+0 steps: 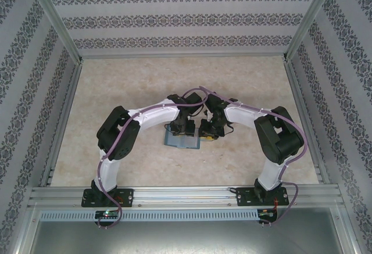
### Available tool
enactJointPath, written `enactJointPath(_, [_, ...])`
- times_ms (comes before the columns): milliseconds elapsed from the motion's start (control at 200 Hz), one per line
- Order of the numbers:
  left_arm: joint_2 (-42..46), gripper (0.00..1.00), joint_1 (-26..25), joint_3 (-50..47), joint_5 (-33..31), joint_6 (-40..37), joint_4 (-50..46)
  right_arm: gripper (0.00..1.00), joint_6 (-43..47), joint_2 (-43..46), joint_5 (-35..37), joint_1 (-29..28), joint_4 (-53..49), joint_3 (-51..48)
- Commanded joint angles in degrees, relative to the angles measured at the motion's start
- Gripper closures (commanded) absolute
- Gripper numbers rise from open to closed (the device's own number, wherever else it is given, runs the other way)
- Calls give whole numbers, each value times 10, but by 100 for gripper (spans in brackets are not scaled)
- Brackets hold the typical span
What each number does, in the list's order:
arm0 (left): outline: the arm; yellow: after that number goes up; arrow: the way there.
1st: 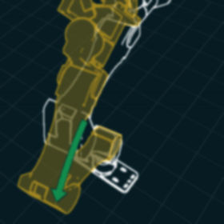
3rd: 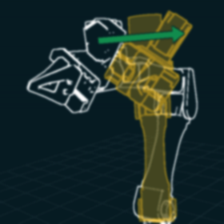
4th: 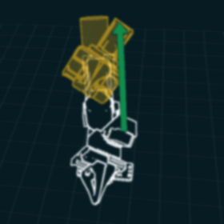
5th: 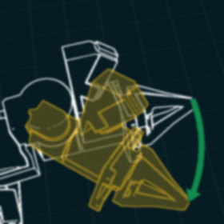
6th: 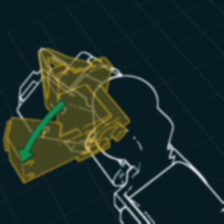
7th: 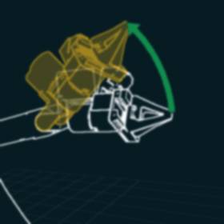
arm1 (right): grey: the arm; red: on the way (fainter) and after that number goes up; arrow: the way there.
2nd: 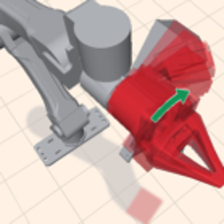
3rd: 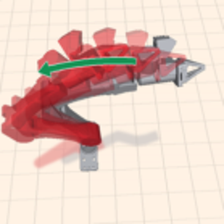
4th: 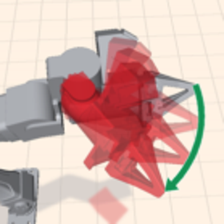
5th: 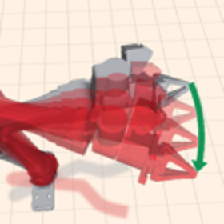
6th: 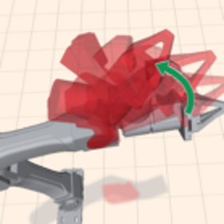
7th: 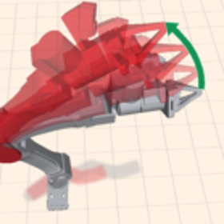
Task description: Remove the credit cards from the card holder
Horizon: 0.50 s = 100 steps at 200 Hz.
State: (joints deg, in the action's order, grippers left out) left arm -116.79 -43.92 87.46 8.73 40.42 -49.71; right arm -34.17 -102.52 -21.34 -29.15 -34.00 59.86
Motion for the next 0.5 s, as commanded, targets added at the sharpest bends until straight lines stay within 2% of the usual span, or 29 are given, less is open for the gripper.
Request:
enactJointPath(0, [-13, 59, -13, 21, -33, -19, -53, 71, 4, -14, 10, -8, -11, 7])
enactJointPath(350, [-18, 55, -21, 35, -63, -27, -88, 71, 10, -4, 17, -5, -18, 4])
enactJointPath(495, [-5, 57, -22, 35, -37, -23, -68, 71, 7, 9, 17, -4, -19, 1])
